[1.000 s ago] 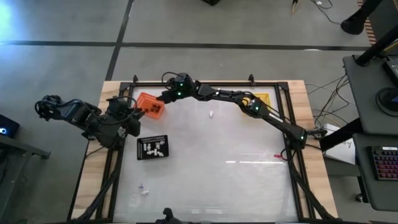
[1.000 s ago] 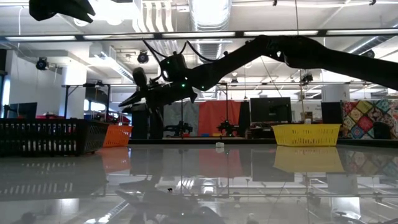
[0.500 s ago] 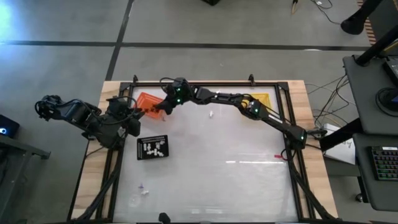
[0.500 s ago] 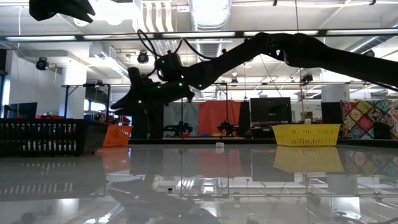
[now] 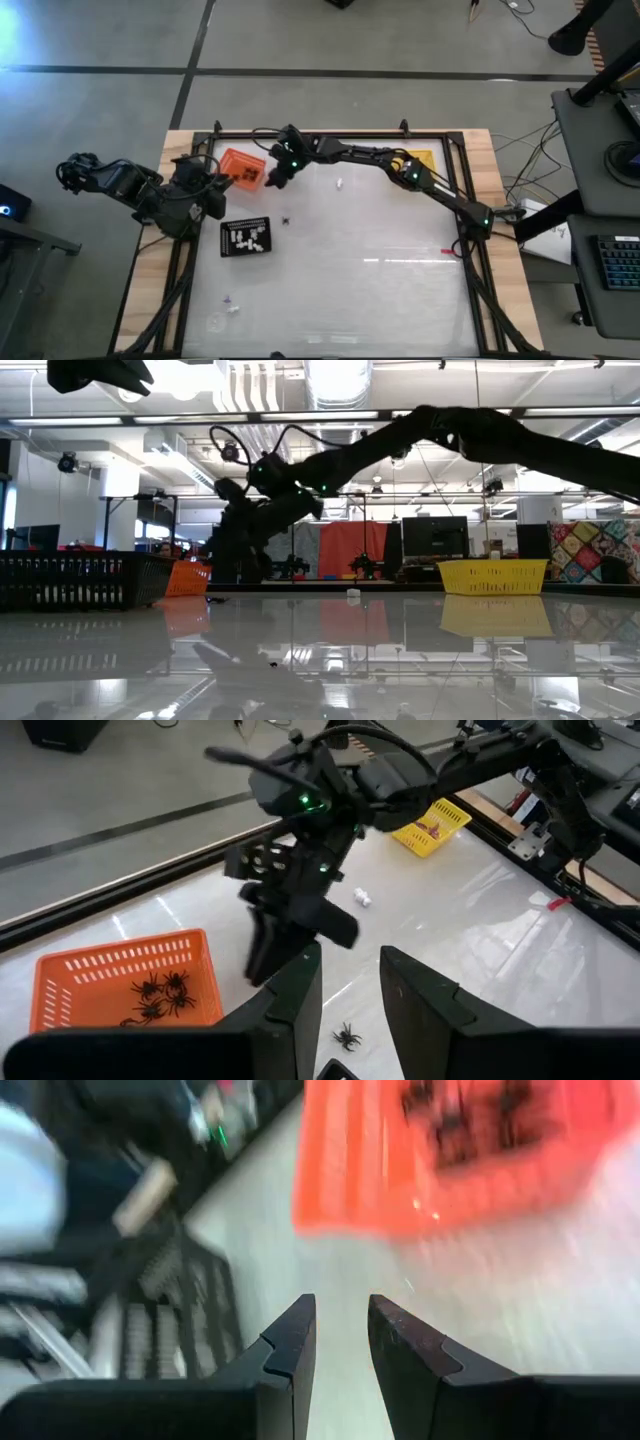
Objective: Sort Halloween decoration
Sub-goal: Put the black spider toy into the orange bin
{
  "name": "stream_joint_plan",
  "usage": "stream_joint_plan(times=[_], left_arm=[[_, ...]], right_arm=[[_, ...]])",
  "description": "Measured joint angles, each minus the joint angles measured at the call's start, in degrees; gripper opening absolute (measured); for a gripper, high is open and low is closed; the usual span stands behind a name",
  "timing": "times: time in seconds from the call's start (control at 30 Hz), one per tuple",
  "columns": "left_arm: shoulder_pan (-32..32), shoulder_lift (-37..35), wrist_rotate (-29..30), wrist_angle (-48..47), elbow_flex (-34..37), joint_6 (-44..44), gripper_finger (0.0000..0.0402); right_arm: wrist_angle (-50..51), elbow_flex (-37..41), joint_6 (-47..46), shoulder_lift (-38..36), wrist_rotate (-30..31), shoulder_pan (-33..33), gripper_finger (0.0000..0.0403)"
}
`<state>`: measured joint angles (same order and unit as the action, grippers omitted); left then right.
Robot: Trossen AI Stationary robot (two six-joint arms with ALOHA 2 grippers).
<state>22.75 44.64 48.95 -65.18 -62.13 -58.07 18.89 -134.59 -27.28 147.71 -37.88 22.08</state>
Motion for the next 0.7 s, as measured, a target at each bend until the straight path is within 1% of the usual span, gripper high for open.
stream_joint_plan(times=[0.1,0.2,0.3,0.4,0.53,0.63,0.7], left_arm=[[0.0,0.1,-1.4,0.1,0.0,-0.2,0.0087],[0.0,0.8,-5.4,0.1,0.0,0.1,0.0087],[0.0,2.4,-8.7,-0.8,0.0,0.4,0.0087],[0.0,4.3,-9.4,-3.9,0.0,-0.4,0.0087],[-1.5,6.2,-9.4,-7.3,0.0,-5.1,0.0087],[-3.2,7.3,-12.0,-7.3,0.0,-6.5,0.0087],[-4.5,8.1,-13.9,-7.3,0.0,-6.6,0.0087]], right_arm=[[9.7,0.0,9.1,-1.8,0.5,-0.3,0.0086],[16.9,0.0,15.3,-3.4,1.4,-0.3,0.0086],[22.6,0.0,19.8,-5.4,5.0,-0.3,0.0086],[27.5,0.0,22.7,-8.2,8.4,0.2,0.0086],[34.2,0.0,25.0,-12.7,10.1,0.9,0.0086],[37.2,0.0,25.7,-16.5,10.9,1.2,0.0086],[38.4,0.0,26.0,-19.3,13.9,1.2,0.0086]])
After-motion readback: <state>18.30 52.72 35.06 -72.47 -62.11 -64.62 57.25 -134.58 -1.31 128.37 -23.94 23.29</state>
